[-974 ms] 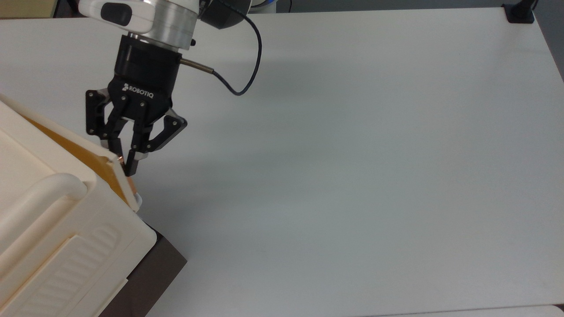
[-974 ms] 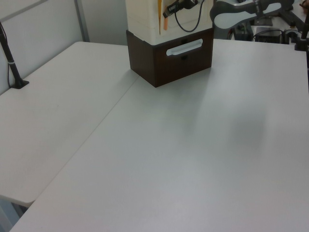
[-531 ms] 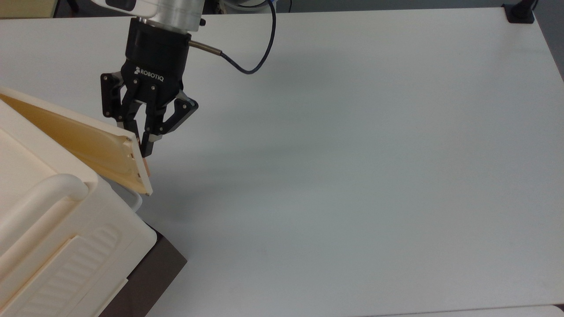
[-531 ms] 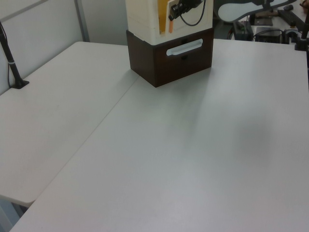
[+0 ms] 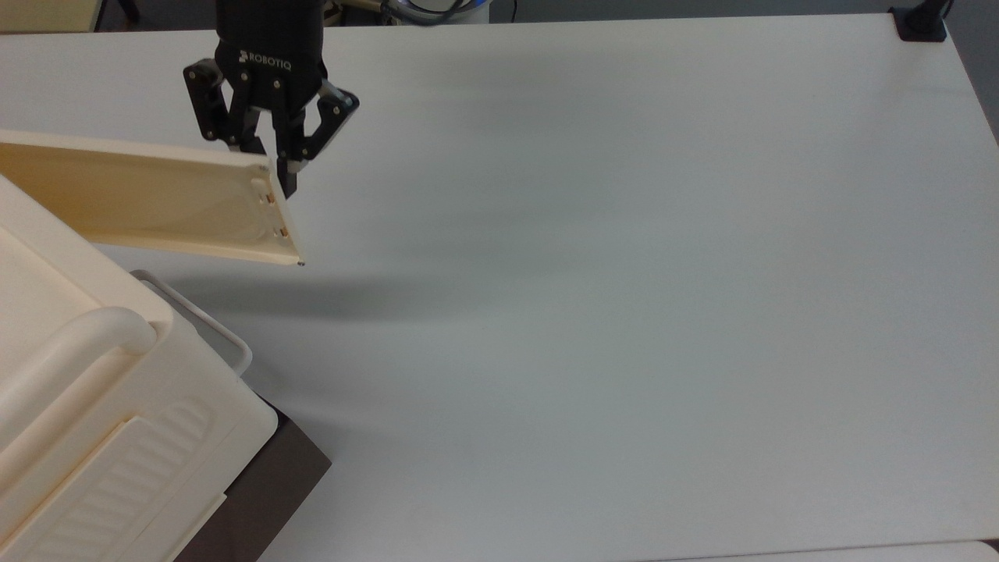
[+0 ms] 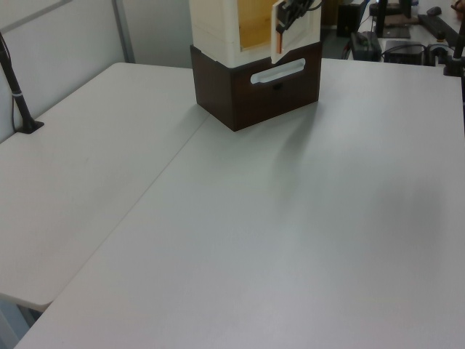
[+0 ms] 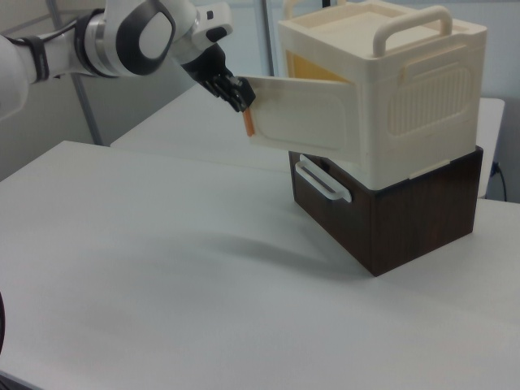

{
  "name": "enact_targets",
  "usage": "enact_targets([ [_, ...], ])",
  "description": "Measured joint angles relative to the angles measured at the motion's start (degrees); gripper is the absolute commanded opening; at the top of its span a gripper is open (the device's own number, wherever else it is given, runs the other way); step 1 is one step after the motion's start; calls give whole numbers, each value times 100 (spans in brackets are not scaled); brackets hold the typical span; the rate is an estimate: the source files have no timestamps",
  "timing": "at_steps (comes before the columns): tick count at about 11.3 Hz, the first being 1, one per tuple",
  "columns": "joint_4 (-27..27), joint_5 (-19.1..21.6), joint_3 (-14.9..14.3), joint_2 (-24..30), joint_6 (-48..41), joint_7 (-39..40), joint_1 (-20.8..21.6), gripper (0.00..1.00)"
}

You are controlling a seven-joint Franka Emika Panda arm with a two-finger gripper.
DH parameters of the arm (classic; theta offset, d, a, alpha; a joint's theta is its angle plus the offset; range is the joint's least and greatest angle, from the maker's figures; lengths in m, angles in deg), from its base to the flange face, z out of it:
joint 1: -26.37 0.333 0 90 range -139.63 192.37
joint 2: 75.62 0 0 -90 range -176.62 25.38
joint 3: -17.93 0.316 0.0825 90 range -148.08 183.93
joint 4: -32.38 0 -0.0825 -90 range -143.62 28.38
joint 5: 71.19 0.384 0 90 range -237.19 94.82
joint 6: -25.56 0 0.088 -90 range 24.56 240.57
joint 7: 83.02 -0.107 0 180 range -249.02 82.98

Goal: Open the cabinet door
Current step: 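Pull the gripped door edge outward, swinging the door open on its hinge, then release the door and raise the gripper away from the cabinet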

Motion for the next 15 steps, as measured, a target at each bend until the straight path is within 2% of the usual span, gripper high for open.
enact_targets([
  [4, 33, 86, -54, 304, -1289, 849, -14, 6],
  [5, 48, 129, -62, 345, -1502, 1076, -42, 11],
  [6, 80, 163, -67, 394, -1771, 1335, -83, 32],
  [7, 125, 185, -68, 436, -2068, 1553, -136, 75],
  [8, 181, 212, -71, 466, -2457, 1763, -213, 100],
  [10, 137, 374, -70, 467, -2979, 1932, -309, 100],
  [15, 144, 381, -70, 473, -3507, 2217, -503, 100],
])
